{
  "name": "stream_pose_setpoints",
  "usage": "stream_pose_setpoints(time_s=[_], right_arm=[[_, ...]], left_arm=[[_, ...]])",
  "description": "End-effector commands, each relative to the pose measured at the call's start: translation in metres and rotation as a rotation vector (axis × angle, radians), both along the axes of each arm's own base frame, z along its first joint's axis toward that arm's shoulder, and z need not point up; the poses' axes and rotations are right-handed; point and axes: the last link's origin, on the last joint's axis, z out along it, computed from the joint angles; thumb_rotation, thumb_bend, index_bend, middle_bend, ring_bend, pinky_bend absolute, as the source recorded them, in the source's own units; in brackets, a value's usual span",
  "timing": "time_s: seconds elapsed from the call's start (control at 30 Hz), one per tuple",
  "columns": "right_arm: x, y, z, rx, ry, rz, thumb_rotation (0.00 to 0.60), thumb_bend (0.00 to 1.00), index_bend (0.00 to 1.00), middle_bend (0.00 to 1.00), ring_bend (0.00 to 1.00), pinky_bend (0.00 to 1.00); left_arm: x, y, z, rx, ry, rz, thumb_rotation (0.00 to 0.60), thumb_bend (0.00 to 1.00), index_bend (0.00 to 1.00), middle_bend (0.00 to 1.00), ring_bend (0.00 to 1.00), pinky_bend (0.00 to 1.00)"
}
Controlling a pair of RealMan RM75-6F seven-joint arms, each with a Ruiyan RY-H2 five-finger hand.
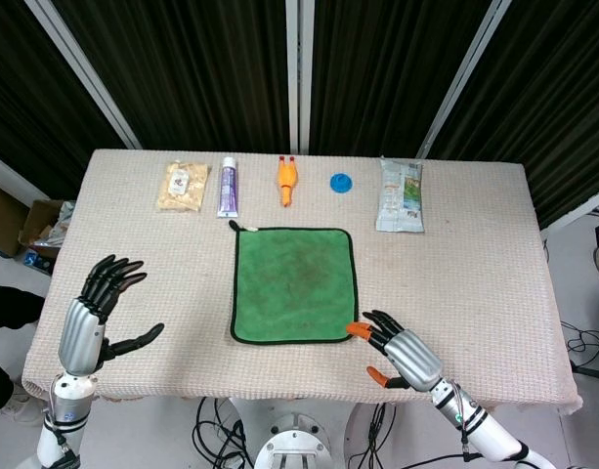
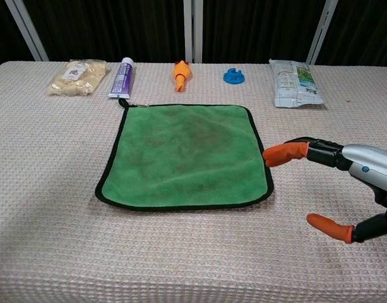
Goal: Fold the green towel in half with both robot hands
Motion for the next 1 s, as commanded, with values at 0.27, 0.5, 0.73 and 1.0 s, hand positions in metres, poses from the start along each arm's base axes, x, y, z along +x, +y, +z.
stream_pose_setpoints(time_s=[0.27,0.5,0.73,1.0], right_arm=[[-0.003,0.001,0.0,-0.001,0.003,-0.007,0.6,0.33,0.15,0.16,0.0,0.03],[-0.019,-0.01,0.035,-0.15,0.057,-0.047,0.6,0.33,0.17,0.16,0.0,0.04],[-0.029,-0.023,0.094,-0.339,0.154,-0.082,0.6,0.33,0.2,0.16,0.0,0.04],[-0.031,-0.02,0.111,-0.383,0.192,-0.098,0.6,0.33,0.2,0.16,0.0,0.04]], left_arm=[[-0.002,-0.002,0.0,-0.003,0.023,0.011,0.6,0.13,0.23,0.19,0.15,0.12],[-0.021,0.0,-0.01,-0.137,0.258,0.119,0.6,0.13,0.29,0.19,0.15,0.12],[-0.018,0.003,-0.05,-0.364,0.416,0.118,0.6,0.13,0.33,0.19,0.15,0.12],[0.025,0.029,-0.107,-0.451,0.496,-0.031,0.6,0.13,0.33,0.19,0.15,0.12]])
